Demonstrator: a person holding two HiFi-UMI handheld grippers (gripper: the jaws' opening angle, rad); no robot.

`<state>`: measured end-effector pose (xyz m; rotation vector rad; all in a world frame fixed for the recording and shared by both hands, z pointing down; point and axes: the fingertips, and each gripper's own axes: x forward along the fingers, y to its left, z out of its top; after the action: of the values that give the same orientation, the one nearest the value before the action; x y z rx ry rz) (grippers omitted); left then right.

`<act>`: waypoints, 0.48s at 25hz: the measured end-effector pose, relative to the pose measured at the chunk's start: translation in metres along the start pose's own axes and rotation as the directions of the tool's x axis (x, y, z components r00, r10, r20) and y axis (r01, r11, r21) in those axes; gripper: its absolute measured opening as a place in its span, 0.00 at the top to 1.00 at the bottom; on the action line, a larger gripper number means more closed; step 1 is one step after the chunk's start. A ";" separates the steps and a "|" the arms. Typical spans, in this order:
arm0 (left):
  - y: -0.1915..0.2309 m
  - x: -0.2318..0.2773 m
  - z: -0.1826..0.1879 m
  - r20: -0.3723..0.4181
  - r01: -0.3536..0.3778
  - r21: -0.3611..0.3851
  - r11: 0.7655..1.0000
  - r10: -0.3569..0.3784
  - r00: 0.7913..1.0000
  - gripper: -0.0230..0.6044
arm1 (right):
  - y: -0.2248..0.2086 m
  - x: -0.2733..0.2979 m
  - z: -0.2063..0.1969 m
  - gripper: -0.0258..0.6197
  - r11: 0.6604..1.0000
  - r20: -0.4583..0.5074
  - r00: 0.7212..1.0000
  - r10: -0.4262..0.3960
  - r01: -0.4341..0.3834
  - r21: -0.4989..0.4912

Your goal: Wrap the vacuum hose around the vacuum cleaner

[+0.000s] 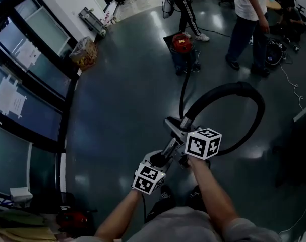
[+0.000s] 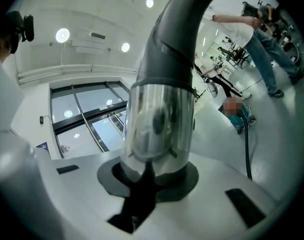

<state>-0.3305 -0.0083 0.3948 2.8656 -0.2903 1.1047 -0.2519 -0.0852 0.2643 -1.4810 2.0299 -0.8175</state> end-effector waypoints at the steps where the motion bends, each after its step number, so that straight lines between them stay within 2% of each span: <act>1: 0.001 -0.002 0.000 -0.001 -0.001 0.002 1.000 0.001 1.000 0.72 | -0.001 -0.001 0.001 0.86 1.000 0.002 1.000 -0.002 0.002 0.003; 4: -0.002 -0.009 0.001 -0.006 0.005 -0.013 1.000 -0.005 1.000 0.70 | -0.009 -0.006 0.004 0.86 1.000 0.005 1.000 -0.017 0.017 0.009; 7: -0.001 -0.023 -0.001 -0.005 0.015 -0.051 0.999 -0.015 1.000 0.68 | -0.025 -0.015 0.009 0.86 0.998 -0.007 0.998 -0.067 0.067 -0.023; 12: 0.026 -0.042 -0.001 -0.017 -0.022 -0.077 0.997 0.021 1.000 0.68 | -0.057 -0.034 0.009 0.86 0.961 -0.087 0.976 -0.199 0.177 -0.214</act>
<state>-0.3670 -0.0270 0.3672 2.7913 -0.3551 1.0953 -0.1981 -0.0677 0.3006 -1.8032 2.1294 -0.7958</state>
